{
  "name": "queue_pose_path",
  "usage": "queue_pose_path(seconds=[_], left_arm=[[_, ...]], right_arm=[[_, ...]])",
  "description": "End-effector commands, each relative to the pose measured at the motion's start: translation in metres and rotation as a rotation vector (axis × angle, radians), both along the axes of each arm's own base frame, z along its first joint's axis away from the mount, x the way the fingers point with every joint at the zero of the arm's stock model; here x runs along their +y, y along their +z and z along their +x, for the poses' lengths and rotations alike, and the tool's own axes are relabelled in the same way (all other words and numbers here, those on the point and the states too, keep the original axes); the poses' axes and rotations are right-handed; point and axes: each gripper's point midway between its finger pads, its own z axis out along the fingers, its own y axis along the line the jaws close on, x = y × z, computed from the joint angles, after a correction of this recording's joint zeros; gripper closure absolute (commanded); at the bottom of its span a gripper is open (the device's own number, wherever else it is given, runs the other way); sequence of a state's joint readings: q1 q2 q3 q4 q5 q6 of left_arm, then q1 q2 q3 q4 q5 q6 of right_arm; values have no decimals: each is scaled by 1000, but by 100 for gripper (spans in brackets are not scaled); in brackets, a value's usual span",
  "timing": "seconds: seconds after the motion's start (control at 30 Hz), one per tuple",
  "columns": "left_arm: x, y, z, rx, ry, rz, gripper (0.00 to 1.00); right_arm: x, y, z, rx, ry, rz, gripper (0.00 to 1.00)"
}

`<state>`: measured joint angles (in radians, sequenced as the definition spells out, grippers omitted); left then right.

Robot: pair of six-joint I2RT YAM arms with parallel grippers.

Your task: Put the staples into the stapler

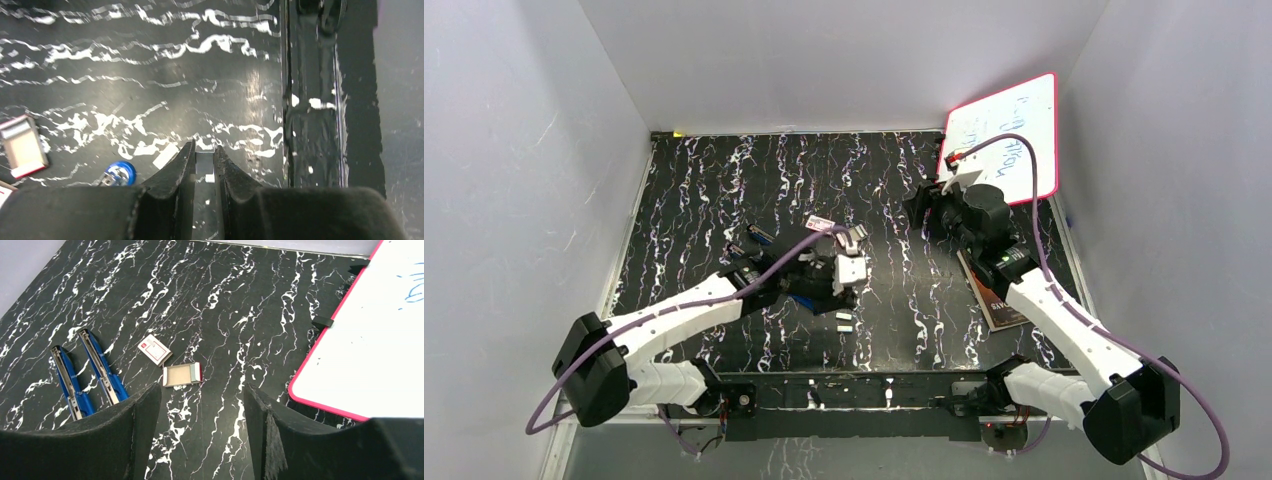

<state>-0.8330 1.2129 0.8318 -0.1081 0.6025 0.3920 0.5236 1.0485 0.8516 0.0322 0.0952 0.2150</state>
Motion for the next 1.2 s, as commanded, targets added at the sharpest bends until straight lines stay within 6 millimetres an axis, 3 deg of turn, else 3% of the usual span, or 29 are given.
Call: queue_pose_path(seconds=[0.0,0.13,0.4,0.97,1.17], left_arm=[[23,-31,-8,-64,4,199,100],[34,-44,-16,-65,-35,298,100],[82,-83,-27,-55,-121,575,100],[92,-121,-19,-27,-204,751,98],[89,-125,-21,-2,-210,754,92]], right_arm=[[-7,12,9,-28,-66,27,30],[-4,3,9,-1,-52,18,30],[6,-6,8,38,-15,34,29],[17,-25,4,103,47,17,28],[22,-37,3,138,75,2,28]])
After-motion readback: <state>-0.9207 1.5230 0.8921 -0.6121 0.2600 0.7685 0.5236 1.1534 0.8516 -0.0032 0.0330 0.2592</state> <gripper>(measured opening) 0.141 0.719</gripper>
